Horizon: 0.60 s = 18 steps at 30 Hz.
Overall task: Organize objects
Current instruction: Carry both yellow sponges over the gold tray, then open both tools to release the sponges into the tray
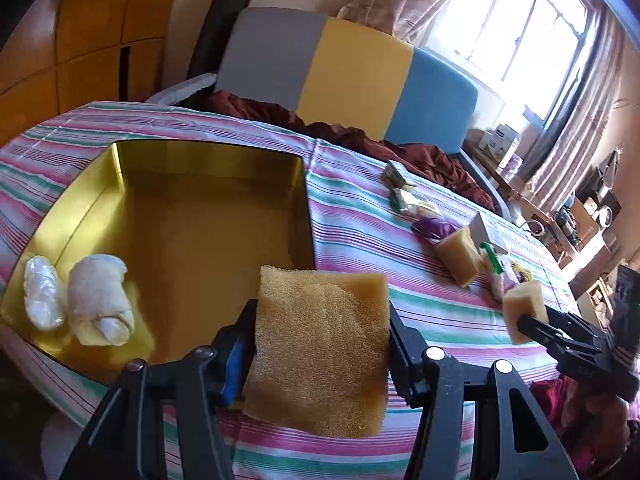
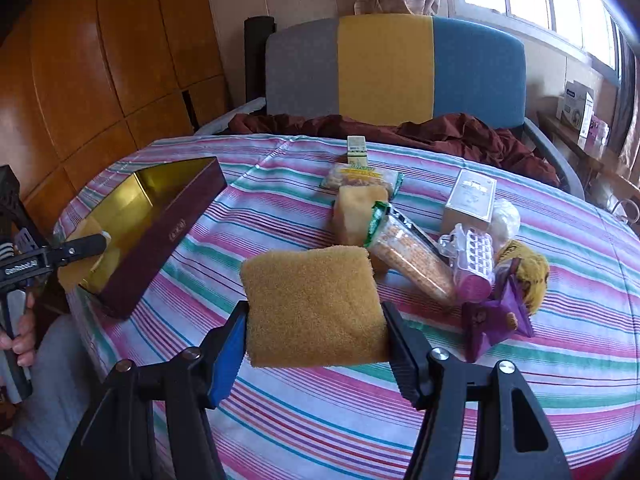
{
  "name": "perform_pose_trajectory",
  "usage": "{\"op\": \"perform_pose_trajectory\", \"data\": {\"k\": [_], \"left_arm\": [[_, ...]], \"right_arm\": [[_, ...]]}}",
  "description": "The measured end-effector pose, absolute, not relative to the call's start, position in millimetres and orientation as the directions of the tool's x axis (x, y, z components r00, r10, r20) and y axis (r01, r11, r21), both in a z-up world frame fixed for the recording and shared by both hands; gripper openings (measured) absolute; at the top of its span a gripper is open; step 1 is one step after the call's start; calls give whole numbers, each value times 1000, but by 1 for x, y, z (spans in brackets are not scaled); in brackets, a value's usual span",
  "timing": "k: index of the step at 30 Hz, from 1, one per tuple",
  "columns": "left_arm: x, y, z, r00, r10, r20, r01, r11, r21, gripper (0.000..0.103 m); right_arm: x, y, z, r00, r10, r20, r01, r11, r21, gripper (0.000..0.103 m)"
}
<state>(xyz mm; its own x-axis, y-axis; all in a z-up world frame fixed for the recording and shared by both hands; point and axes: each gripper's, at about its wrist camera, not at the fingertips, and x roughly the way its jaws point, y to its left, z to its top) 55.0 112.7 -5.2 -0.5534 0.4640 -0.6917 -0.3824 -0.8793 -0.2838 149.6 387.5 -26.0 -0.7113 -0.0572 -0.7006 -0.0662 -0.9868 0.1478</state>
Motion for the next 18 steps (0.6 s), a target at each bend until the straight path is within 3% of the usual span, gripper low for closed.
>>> {"op": "perform_pose_trajectory", "data": {"k": [5,15,18], "left_arm": [[28,86,-15,-568,378,-732,-318,-920,-229,58],[6,63,-45,-543,277,-793,-266,-952,-151,59],[7,59,-47,-546,256,-798,-252,-958,-135,65]], "right_arm": [[143,365,-14,-731,-120,-672,-49,-973,227,64],[120,297,5,-752,-206,-626,64,-968,241,64],[113,280,5,-746,-233,-623,88,-963,255,64]]}}
